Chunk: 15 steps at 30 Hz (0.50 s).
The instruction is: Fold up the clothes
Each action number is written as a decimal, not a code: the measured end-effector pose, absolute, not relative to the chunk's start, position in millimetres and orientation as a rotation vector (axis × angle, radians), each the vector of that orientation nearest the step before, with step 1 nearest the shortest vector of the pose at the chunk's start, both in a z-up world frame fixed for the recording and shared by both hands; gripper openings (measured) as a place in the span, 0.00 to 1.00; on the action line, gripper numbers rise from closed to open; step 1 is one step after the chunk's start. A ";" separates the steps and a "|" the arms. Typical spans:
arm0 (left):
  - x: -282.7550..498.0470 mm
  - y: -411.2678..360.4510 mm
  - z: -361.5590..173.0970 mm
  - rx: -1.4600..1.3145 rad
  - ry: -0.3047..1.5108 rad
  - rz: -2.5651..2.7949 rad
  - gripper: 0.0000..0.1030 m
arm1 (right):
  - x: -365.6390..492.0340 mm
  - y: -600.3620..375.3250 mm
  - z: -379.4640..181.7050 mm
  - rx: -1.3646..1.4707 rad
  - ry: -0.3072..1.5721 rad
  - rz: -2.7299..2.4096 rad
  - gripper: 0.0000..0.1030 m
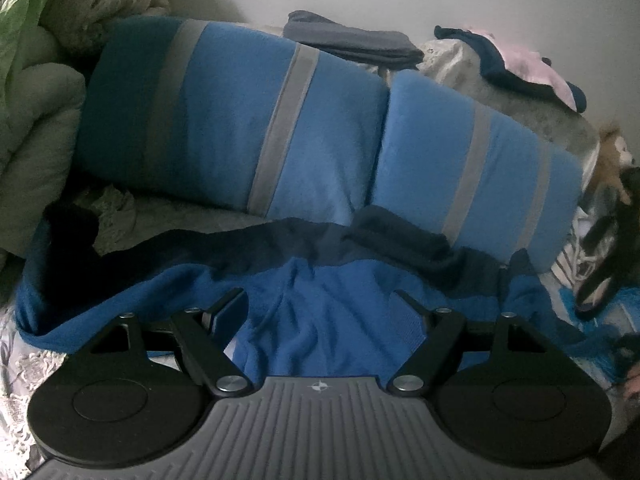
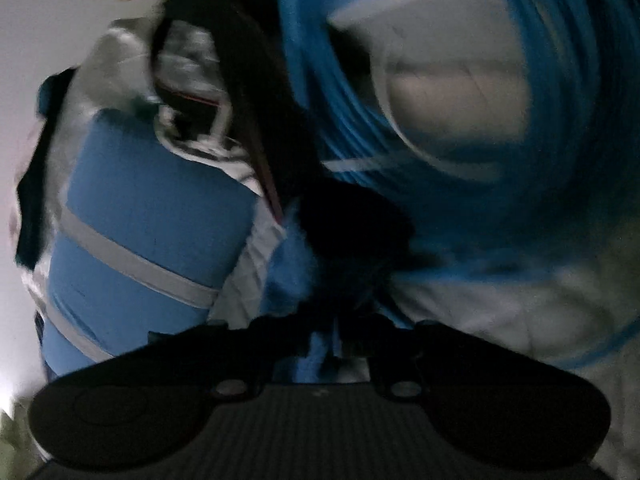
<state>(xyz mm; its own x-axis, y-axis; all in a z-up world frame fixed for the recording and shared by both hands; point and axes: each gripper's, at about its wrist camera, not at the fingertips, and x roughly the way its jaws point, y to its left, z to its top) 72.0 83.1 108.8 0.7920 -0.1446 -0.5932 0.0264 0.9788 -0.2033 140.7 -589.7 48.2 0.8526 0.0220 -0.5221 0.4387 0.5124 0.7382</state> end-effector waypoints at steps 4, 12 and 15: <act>73.7 85.0 108.4 -0.194 0.650 -0.101 0.75 | 132.2 -603.4 108.2 0.822 0.440 -0.271 0.09; 80.9 81.6 99.3 -0.252 0.665 -0.148 0.75 | 83.0 -671.0 162.3 0.677 0.386 -0.424 0.08; 82.1 77.0 93.3 -0.267 0.679 -0.161 0.75 | 73.3 -677.2 150.5 0.669 0.434 -0.473 0.08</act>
<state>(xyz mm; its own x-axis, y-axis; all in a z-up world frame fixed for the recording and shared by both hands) 82.1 77.0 93.3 0.7674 -0.2333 -0.5972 0.0601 0.9535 -0.2952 73.3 -677.2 150.5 0.8084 -0.2730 -0.5215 0.5429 0.6880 0.4815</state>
